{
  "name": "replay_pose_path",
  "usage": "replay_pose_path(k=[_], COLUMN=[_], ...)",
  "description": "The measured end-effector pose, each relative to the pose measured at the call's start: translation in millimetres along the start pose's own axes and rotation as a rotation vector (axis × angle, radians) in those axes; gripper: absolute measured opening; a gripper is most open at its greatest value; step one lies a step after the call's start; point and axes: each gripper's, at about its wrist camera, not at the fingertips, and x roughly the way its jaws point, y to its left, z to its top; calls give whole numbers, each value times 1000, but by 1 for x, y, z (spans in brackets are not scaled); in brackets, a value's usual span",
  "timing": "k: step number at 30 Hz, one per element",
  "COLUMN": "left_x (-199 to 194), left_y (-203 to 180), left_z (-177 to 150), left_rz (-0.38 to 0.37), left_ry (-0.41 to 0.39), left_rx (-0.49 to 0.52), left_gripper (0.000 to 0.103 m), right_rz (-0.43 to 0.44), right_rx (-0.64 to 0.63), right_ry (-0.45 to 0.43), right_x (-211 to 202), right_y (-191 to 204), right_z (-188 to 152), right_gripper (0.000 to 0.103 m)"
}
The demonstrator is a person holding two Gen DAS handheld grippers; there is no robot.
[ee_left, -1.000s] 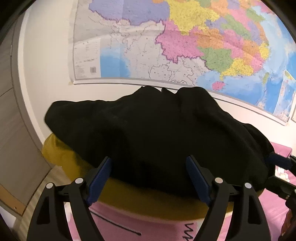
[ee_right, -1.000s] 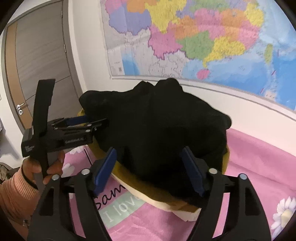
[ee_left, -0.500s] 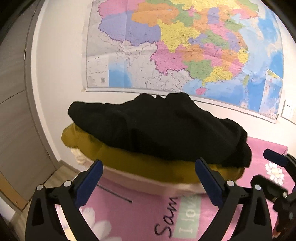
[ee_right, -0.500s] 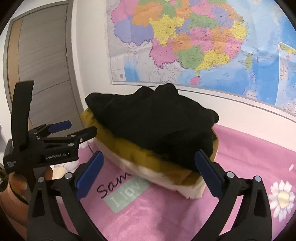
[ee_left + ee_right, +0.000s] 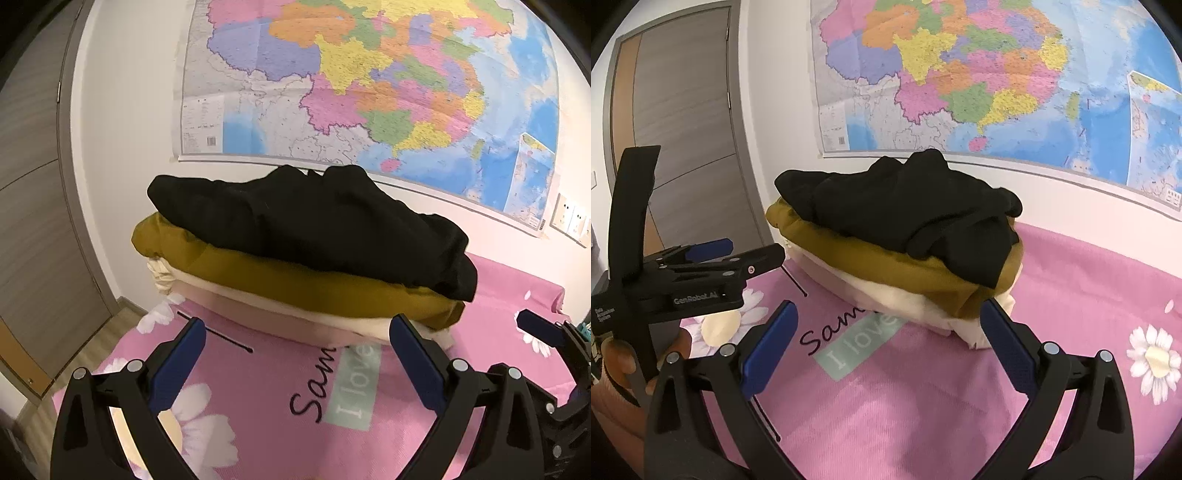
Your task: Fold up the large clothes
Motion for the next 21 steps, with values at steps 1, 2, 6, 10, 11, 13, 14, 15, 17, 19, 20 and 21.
replay_pose_path(k=[1, 2, 6, 10, 11, 13, 14, 15, 17, 19, 20, 21], left_x=[-2, -3, -7, -9, -10, -11, -12, -12, -12, -13, -13, -14], left_y=[0, -1, -4, -5, -6, -7, -7, -7, -7, -8, -9, -9], left_z=[-1, -2, -5, -7, -8, -9, -9, -9, -10, -11, -11, -11], left_rz=[-3, -2, 6, 15, 15, 14, 15, 13, 12, 13, 11, 12], left_ry=[3, 2, 2, 3, 4, 4, 5, 7, 8, 10, 12, 10], left_rx=[-4, -4, -2, -4, -4, -4, -3, -3, -1, 1, 2, 3], left_gripper=[96, 96, 96, 96, 96, 96, 96, 96, 96, 96, 96, 96], right_rz=[5, 5, 4, 0, 3, 1, 3, 3, 6, 7, 8, 8], right_rx=[1, -1, 0, -6, -6, -2, -3, -3, -2, -1, 0, 1], right_ry=[3, 5, -2, -11, -11, -12, -11, -10, -10, -11, -11, -12], right_x=[-1, -2, -6, -11, -11, -11, -11, -11, -12, -13, -13, -13], right_y=[0, 0, 2, 2, 2, 1, 2, 2, 2, 2, 2, 2], right_z=[-2, -3, -6, -7, -7, -7, -8, -8, -9, -8, -8, -8], right_gripper=[97, 97, 97, 97, 97, 97, 97, 97, 97, 97, 97, 97])
